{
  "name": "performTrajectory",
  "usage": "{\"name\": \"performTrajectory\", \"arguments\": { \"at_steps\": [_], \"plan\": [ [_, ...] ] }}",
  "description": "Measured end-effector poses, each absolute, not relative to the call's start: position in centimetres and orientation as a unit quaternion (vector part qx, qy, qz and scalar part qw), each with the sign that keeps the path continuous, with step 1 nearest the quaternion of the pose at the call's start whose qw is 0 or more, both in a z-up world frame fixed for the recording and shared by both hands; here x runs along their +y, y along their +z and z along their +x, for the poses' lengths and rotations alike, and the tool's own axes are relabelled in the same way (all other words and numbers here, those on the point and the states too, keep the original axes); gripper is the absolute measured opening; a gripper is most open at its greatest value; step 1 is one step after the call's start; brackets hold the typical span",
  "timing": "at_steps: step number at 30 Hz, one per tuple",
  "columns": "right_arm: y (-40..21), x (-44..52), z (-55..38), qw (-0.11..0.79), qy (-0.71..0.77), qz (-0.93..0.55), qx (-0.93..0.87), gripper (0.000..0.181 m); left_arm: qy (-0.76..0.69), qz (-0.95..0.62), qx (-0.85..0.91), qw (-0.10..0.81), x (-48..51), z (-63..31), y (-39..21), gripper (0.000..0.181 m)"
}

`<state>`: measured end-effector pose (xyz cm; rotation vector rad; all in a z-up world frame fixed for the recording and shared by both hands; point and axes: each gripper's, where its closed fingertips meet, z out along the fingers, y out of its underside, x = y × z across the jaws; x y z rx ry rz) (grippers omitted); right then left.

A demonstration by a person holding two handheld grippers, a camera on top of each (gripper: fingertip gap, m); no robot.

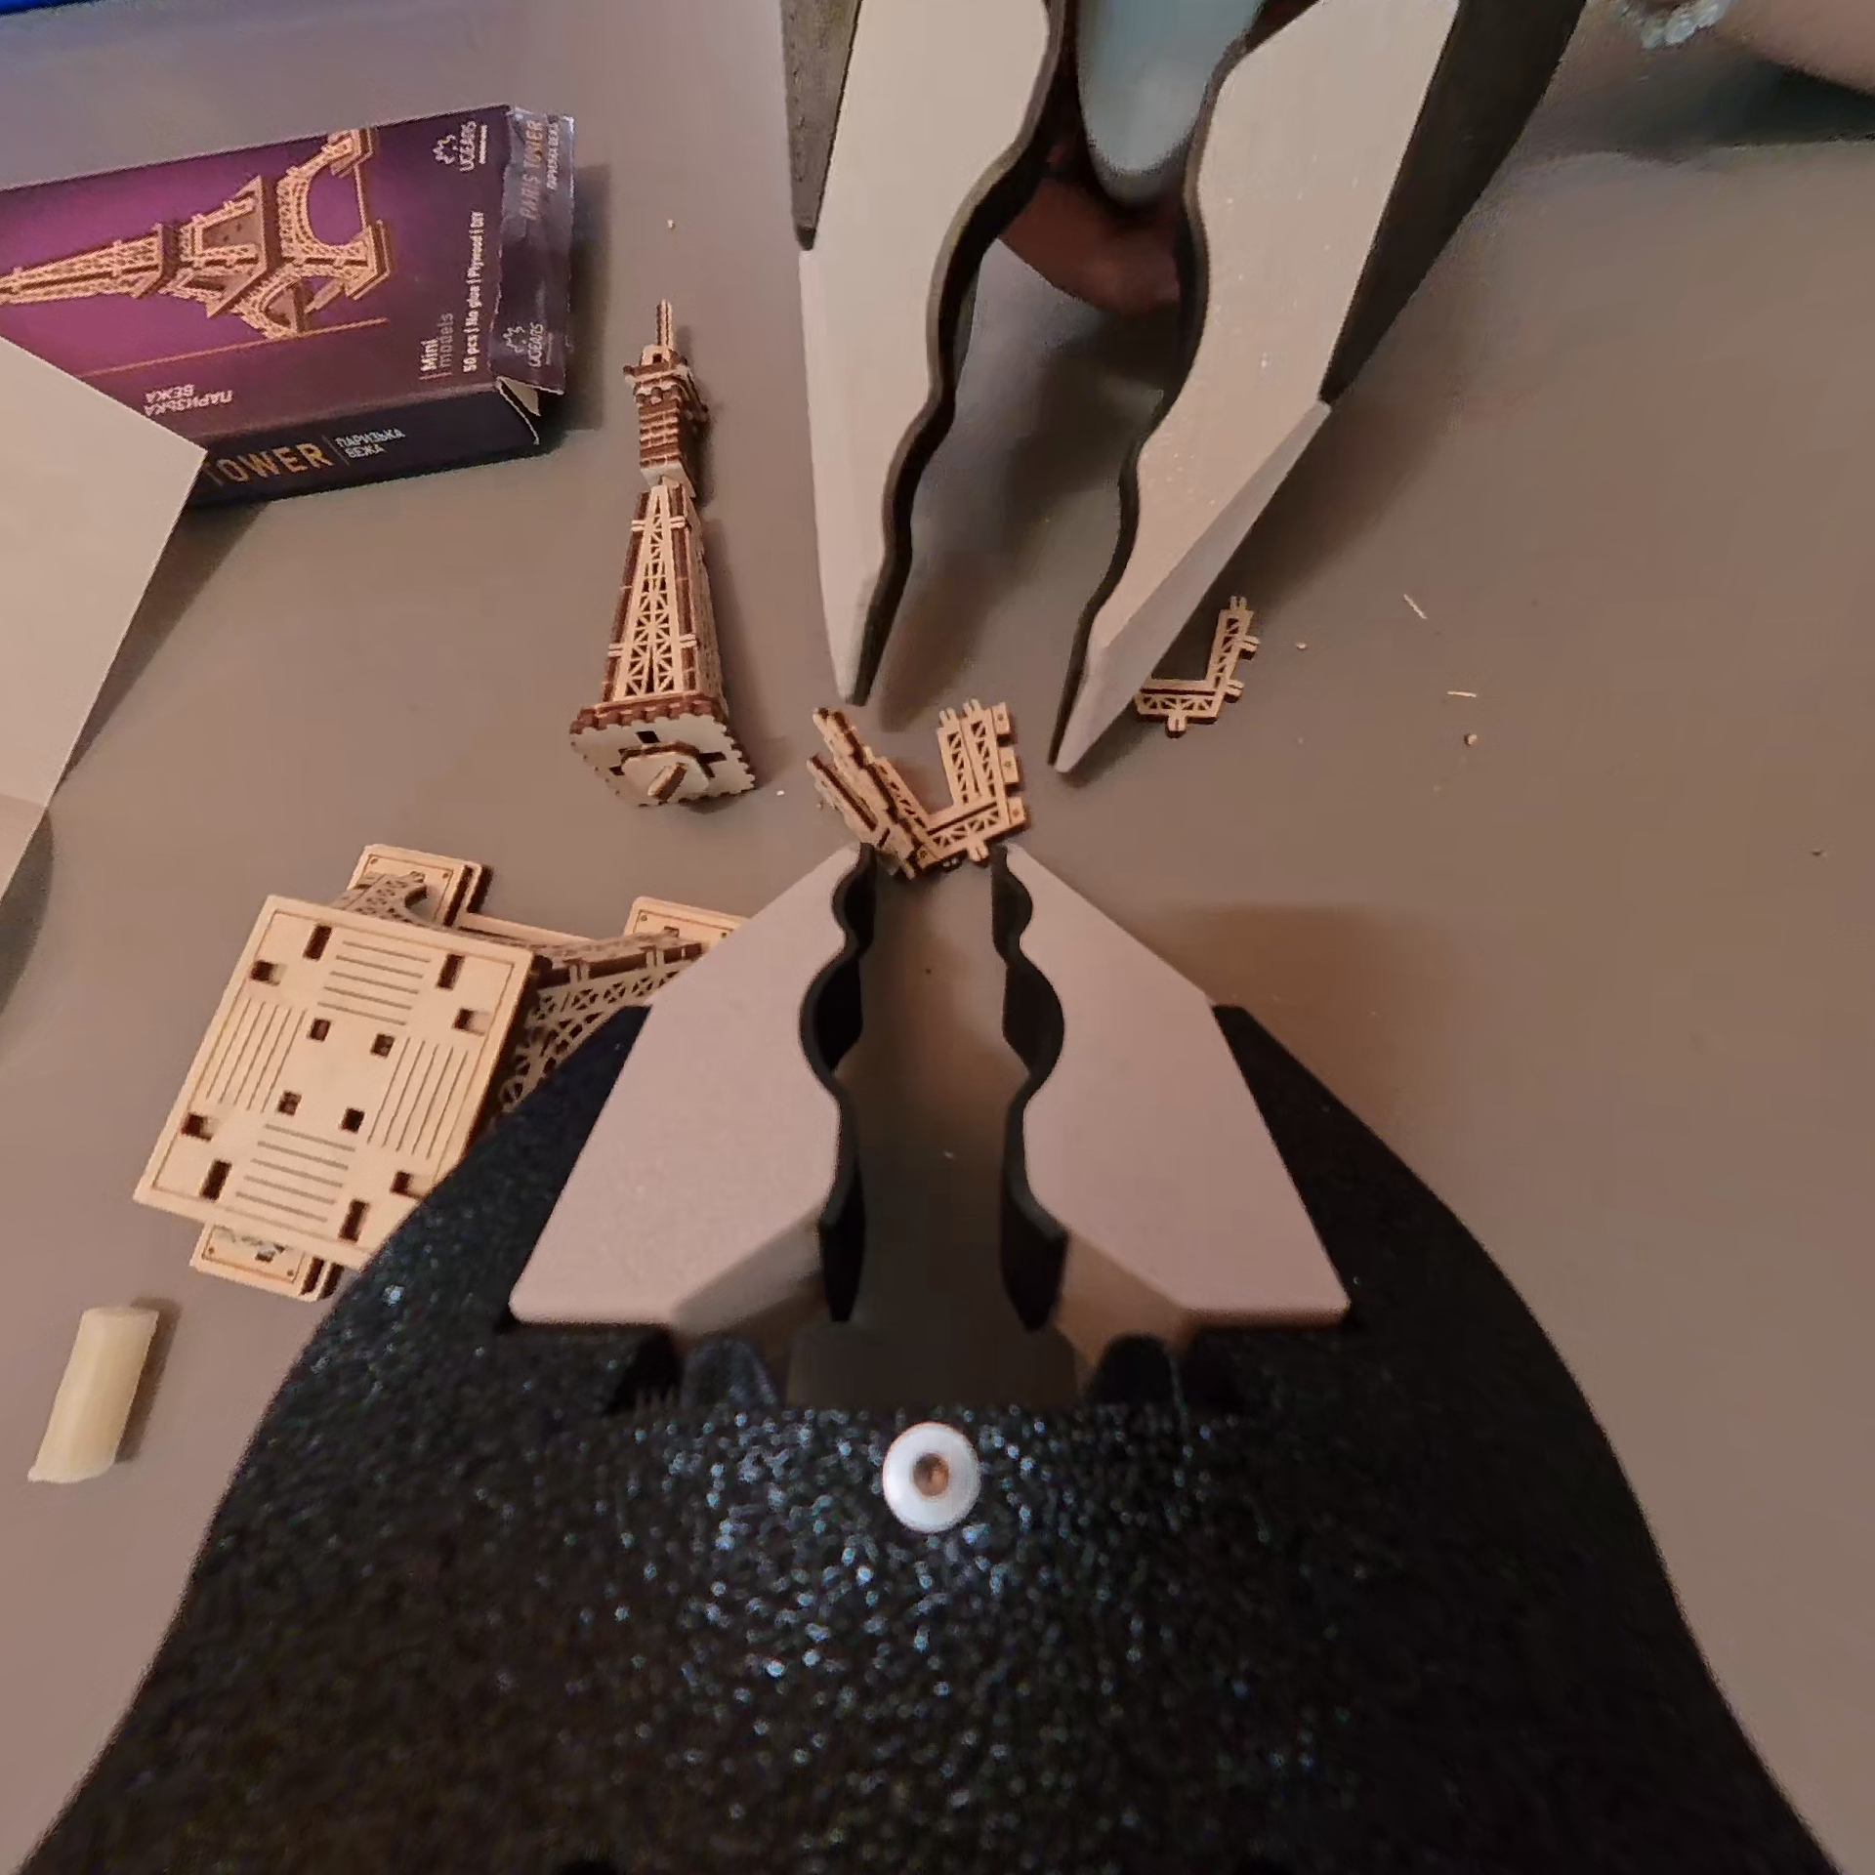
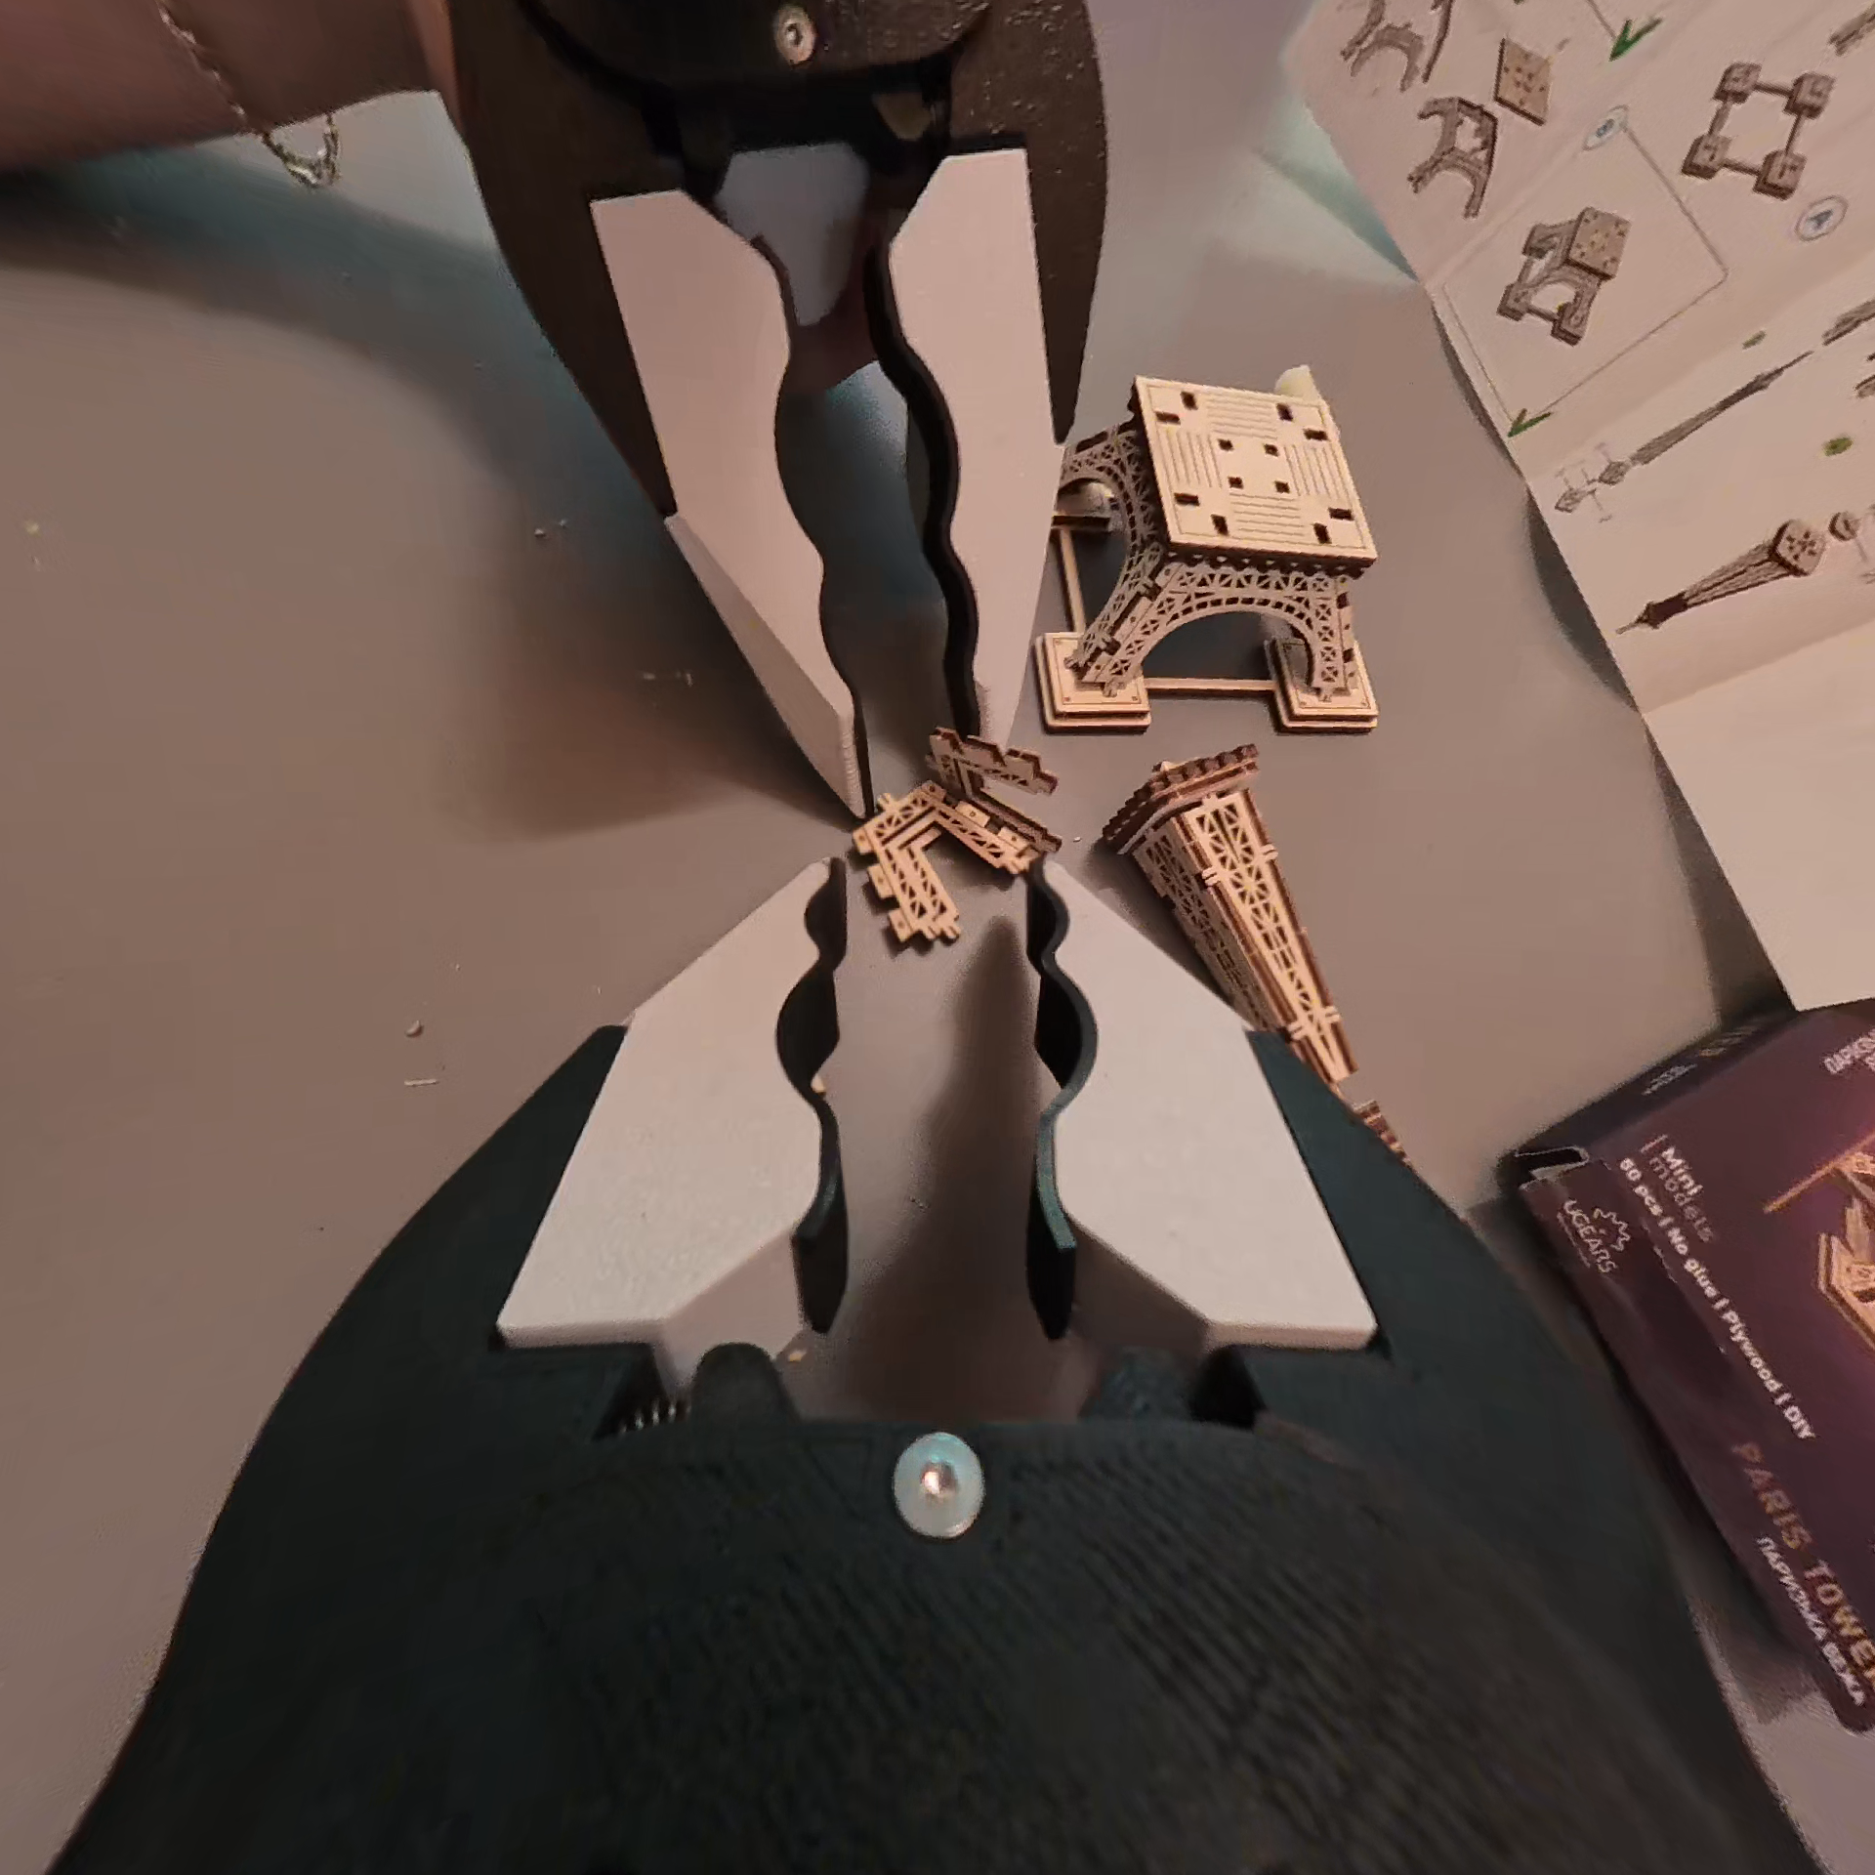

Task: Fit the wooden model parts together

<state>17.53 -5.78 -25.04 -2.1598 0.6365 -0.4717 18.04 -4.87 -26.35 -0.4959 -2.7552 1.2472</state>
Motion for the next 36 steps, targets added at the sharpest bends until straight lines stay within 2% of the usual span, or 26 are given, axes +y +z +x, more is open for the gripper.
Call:
{"name": "performTrajectory", "arguments": {
  "at_steps": [2, 5, 13, 19, 23, 26, 29, 36],
  "plan": [
    [-25.4, -5.6, 17.4, 0.401, -0.177, -0.863, 0.251, 0.033, 0.407, -0.163, -0.898, 0.038, -4.9, 18.0, -26.4, 0.02],
    [-26.0, -5.6, 17.4, 0.384, -0.171, -0.873, 0.25, 0.014, 0.407, -0.162, -0.898, 0.037, -4.9, 18.0, -26.3, 0.021],
    [-25.3, -6.2, 16.8, 0.345, -0.256, -0.883, 0.19, 0.007, 0.408, -0.158, -0.899, 0.035, -4.8, 18.2, -26.3, 0.024],
    [-25.5, -6.0, 15.8, 0.328, -0.284, -0.887, 0.158, 0.006, 0.399, -0.132, -0.905, 0.07, -3.7, 18.1, -26.3, 0.042],
    [-22.0, -5.5, 16.8, 0.335, -0.412, -0.839, 0.116, 0.006, 0.433, -0.063, -0.888, 0.14, -3.4, 16.5, -24.1, 0.039],
    [-20.9, -5.4, 17.1, 0.264, -0.514, -0.816, 0.03, 0.006, 0.463, -0.02, -0.866, 0.187, -3.8, 16.0, -22.3, 0.039],
    [-21.5, -4.6, 16.7, 0.215, -0.545, -0.809, -0.047, 0.006, 0.494, 0.0, -0.843, 0.216, -4.1, 16.3, -20.6, 0.03],
    [-21.3, -3.4, 16.2, 0.255, -0.526, -0.81, -0.054, 0.006, 0.461, -0.009, -0.855, 0.236, -4.4, 16.4, -21.4, 0.011]
  ]
}}
